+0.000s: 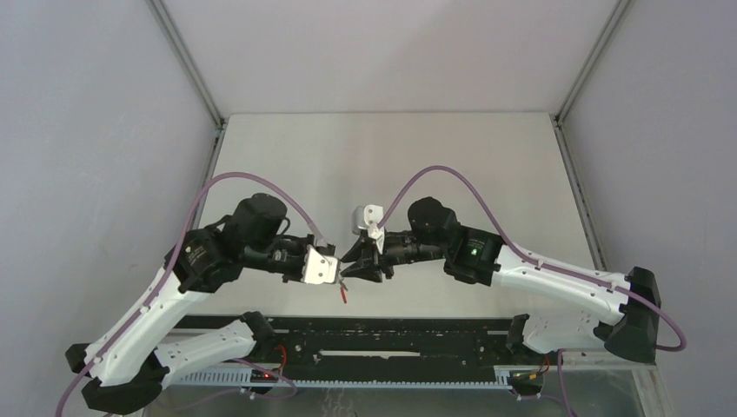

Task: Put the keys on the keyring
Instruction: Adjust the keyring.

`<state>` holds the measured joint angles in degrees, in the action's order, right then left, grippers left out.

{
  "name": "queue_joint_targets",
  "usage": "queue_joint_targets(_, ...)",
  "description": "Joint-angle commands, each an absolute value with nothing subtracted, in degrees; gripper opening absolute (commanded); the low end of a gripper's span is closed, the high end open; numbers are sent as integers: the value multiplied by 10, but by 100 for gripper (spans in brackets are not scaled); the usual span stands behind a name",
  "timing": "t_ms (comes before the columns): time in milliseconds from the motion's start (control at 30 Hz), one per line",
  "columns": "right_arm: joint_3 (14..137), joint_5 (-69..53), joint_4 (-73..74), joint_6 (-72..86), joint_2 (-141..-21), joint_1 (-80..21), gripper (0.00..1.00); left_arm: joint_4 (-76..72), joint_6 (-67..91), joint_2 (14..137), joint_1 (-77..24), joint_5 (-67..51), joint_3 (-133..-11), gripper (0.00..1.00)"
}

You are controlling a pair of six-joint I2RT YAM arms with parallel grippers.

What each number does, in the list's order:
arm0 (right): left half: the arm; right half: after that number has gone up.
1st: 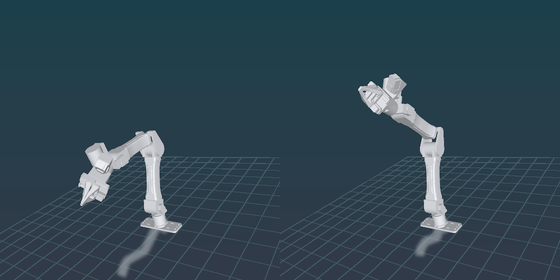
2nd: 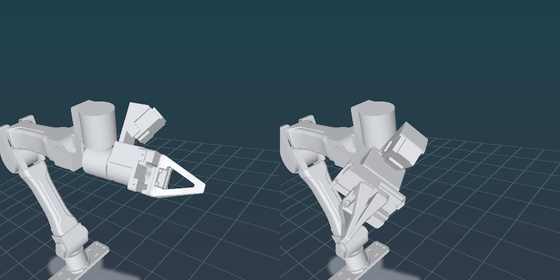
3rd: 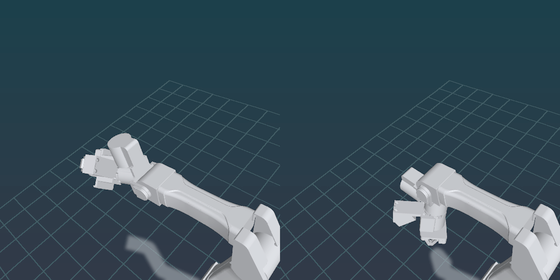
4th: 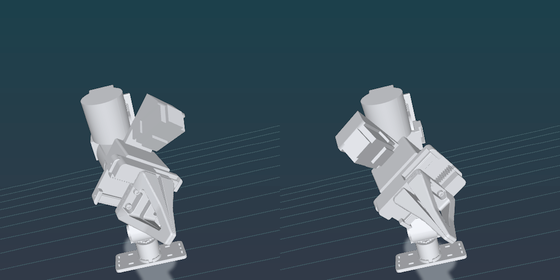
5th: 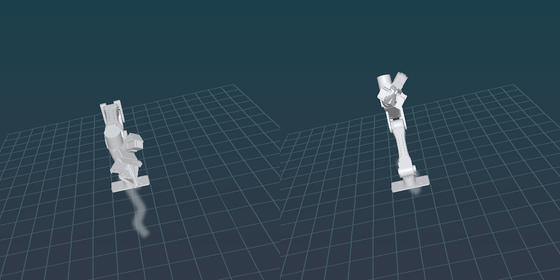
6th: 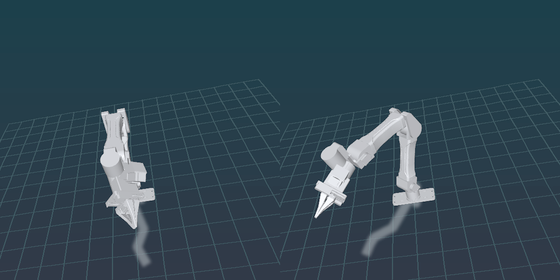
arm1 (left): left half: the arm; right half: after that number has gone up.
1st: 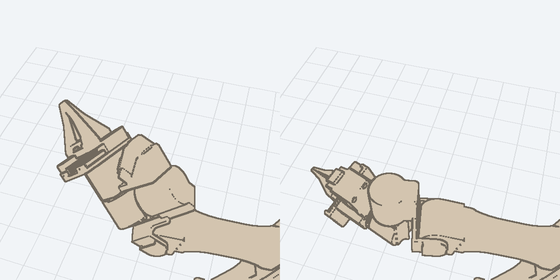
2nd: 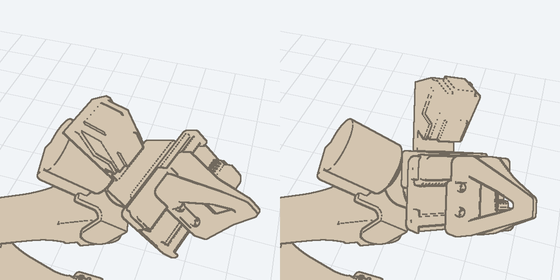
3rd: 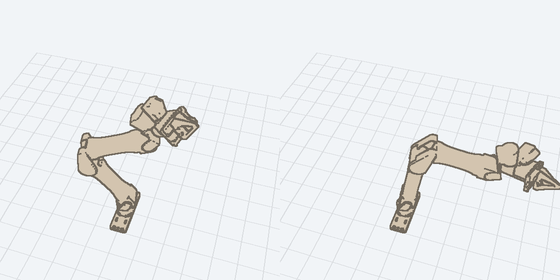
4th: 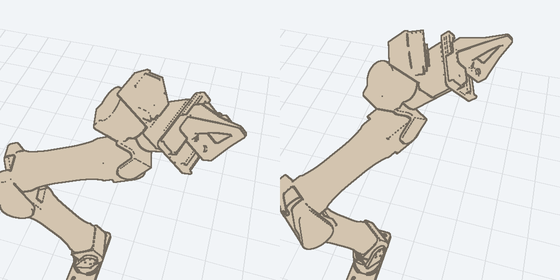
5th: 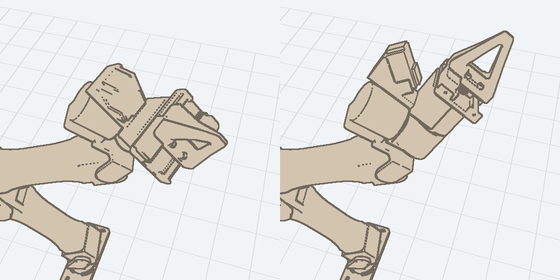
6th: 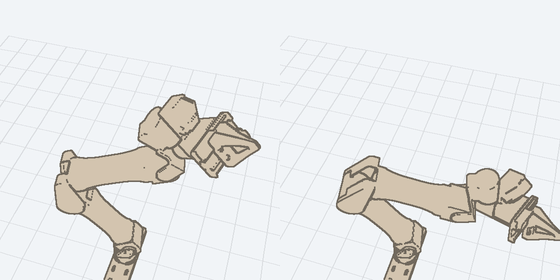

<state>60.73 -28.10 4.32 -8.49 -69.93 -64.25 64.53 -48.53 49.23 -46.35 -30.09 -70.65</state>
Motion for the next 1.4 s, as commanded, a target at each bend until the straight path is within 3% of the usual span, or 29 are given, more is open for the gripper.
queue_joint_targets(0,622,-267,5,-87,-704,-646,38,641,-488,493,-481,-272,-740,0)
queue_joint_targets(333,622,-268,-22,-66,-714,-644,27,624,-463,497,-489,-254,-747,0)
queue_joint_targets(600,642,-256,17,-63,-732,-646,30,616,-446,501,-491,-246,-754,0)
queue_joint_targets(667,642,-251,14,-61,-730,-647,24,615,-445,499,-491,-248,-754,0)
queue_joint_targets(767,642,-244,9,-61,-727,-646,0,614,-443,498,-492,-253,-755,0)
queue_joint_targets(933,638,-228,7,-56,-718,-646,0,610,-430,495,-493,-270,-760,0)
queue_joint_targets(967,631,-229,-4,-51,-712,-645,0,607,-423,494,-492,-270,-761,7)
queue_joint_targets(1033,607,-246,-45,-28,-695,-638,0,603,-402,488,-493,-264,-760,35)
queue_joint_targets(1100,563,-267,-108,4,-667,-628,0,605,-391,480,-492,-263,-757,44)
queue_joint_targets(1367,460,-299,-312,121,-610,-603,0,580,-321,436,-438,-302,-713,38)
